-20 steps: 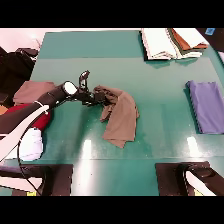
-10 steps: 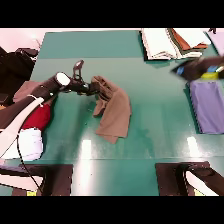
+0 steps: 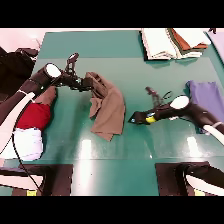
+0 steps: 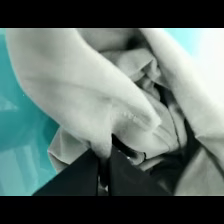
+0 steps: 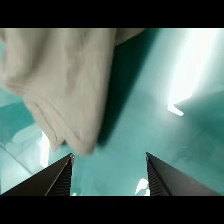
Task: Fold the shirts.
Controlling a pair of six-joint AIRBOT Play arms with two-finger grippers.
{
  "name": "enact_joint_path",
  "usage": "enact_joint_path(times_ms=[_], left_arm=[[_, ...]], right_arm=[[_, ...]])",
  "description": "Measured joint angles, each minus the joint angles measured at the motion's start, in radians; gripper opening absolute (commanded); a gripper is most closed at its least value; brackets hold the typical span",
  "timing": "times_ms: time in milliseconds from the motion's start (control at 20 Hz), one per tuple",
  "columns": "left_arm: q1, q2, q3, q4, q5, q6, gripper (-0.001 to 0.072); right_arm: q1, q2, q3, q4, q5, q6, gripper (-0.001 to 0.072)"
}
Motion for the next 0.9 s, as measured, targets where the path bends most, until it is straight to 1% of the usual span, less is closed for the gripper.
enact_joint_path(times_ms=[50,100,150,200,250,300,350,500,650,900], left_arm=[[0.001,0.001,0.001,0.004,-0.005,0.000,0.0031],[0.002,0.001,0.001,0.008,-0.008,0.001,0.0031],[0.002,0.001,0.002,0.015,-0.012,0.002,0.0031],[0.002,0.001,0.002,0.020,-0.014,0.003,0.0031],[0.002,0.001,0.002,0.025,-0.017,0.003,0.0031],[0.003,0.002,0.002,0.031,-0.019,0.003,0.0031],[0.003,0.002,0.002,0.034,-0.023,0.003,0.0031],[0.003,0.011,0.003,0.064,-0.044,0.003,0.0031],[0.003,0.066,0.022,0.153,-0.069,0.003,0.0031],[0.003,0.258,0.122,0.368,-0.131,0.003,0.0031]], right_arm=[[0.037,-0.041,0.006,0.018,-0.034,-0.003,0.0474],[0.072,-0.083,0.020,0.031,-0.062,-0.006,0.0431],[0.100,-0.120,0.039,0.043,-0.084,-0.008,0.0427],[0.124,-0.158,0.063,0.050,-0.100,-0.010,0.0318],[0.140,-0.188,0.087,0.056,-0.112,-0.011,0.0172],[0.155,-0.219,0.111,0.057,-0.124,-0.011,0.0051],[0.163,-0.240,0.132,0.056,-0.127,-0.012,0.0019],[0.172,-0.262,0.191,0.018,-0.136,-0.014,0.0018],[0.131,-0.193,0.255,-0.089,-0.097,-0.010,0.0018],[-0.055,0.030,0.420,-0.346,0.101,0.042,0.0017]])
